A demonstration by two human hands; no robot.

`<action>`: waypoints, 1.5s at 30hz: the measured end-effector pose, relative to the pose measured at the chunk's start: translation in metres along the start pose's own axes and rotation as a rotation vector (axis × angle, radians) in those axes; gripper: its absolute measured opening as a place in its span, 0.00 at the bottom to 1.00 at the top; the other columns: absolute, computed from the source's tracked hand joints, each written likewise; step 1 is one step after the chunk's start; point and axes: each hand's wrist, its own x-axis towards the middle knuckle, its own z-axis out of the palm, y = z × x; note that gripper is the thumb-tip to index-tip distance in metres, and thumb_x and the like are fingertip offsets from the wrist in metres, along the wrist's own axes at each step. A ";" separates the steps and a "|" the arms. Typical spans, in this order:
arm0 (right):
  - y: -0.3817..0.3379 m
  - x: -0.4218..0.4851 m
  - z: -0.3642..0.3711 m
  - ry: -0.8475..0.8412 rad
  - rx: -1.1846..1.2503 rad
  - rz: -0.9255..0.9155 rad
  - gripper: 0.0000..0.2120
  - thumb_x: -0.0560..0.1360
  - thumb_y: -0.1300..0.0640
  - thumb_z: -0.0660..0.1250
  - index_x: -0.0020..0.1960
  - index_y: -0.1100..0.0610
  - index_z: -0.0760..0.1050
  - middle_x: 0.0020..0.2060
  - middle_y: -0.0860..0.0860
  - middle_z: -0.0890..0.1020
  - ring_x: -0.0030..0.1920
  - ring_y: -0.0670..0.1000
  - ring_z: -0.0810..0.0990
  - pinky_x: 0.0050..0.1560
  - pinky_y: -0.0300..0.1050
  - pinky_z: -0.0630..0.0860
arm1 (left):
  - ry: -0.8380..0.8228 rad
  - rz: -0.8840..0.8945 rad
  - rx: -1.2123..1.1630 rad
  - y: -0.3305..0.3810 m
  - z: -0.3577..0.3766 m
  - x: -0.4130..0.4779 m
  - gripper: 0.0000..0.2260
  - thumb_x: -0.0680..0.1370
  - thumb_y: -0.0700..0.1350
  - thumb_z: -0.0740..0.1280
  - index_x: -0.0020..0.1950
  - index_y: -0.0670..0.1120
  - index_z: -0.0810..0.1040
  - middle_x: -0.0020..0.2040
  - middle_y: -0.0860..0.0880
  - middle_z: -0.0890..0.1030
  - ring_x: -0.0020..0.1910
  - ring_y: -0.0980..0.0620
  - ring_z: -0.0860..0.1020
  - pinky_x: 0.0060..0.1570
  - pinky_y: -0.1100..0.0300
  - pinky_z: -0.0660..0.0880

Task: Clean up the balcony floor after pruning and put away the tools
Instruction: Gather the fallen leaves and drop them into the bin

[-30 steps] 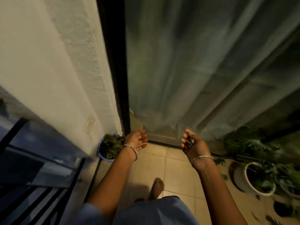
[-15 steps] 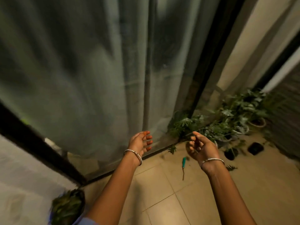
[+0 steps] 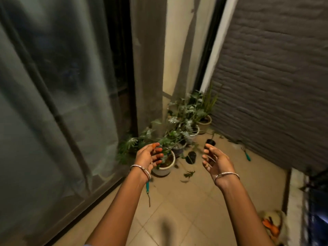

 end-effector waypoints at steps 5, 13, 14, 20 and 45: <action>-0.040 0.026 -0.060 0.086 0.049 -0.050 0.10 0.80 0.59 0.61 0.57 0.59 0.79 0.35 0.50 0.81 0.35 0.49 0.78 0.39 0.43 0.73 | -0.084 -0.067 0.009 -0.024 0.077 0.018 0.09 0.82 0.43 0.60 0.49 0.45 0.79 0.40 0.48 0.81 0.36 0.51 0.78 0.36 0.59 0.74; -0.071 0.072 -0.124 0.228 0.149 -0.074 0.09 0.80 0.59 0.62 0.56 0.59 0.79 0.37 0.51 0.81 0.36 0.49 0.78 0.41 0.44 0.74 | -0.200 -0.113 0.124 -0.050 0.169 0.057 0.10 0.82 0.43 0.58 0.52 0.45 0.79 0.40 0.48 0.81 0.34 0.52 0.78 0.34 0.59 0.74; -0.075 0.080 -0.130 0.248 0.159 -0.078 0.09 0.80 0.59 0.62 0.56 0.59 0.79 0.37 0.51 0.81 0.37 0.49 0.78 0.41 0.44 0.74 | -0.220 -0.119 0.138 -0.053 0.181 0.065 0.09 0.82 0.43 0.59 0.52 0.45 0.79 0.39 0.48 0.81 0.33 0.53 0.78 0.33 0.60 0.74; -0.104 0.137 -0.168 0.344 0.219 -0.093 0.10 0.80 0.59 0.63 0.57 0.59 0.80 0.37 0.51 0.81 0.38 0.50 0.78 0.42 0.44 0.74 | -0.269 -0.179 0.180 -0.068 0.251 0.129 0.09 0.82 0.44 0.59 0.53 0.46 0.79 0.40 0.48 0.81 0.37 0.52 0.78 0.38 0.59 0.74; -0.289 0.427 -0.304 0.627 0.222 -0.096 0.08 0.80 0.58 0.63 0.53 0.56 0.81 0.43 0.53 0.83 0.45 0.52 0.81 0.46 0.46 0.78 | -0.414 -0.337 0.436 -0.127 0.603 0.378 0.10 0.83 0.44 0.57 0.51 0.47 0.79 0.45 0.48 0.81 0.40 0.51 0.78 0.39 0.57 0.74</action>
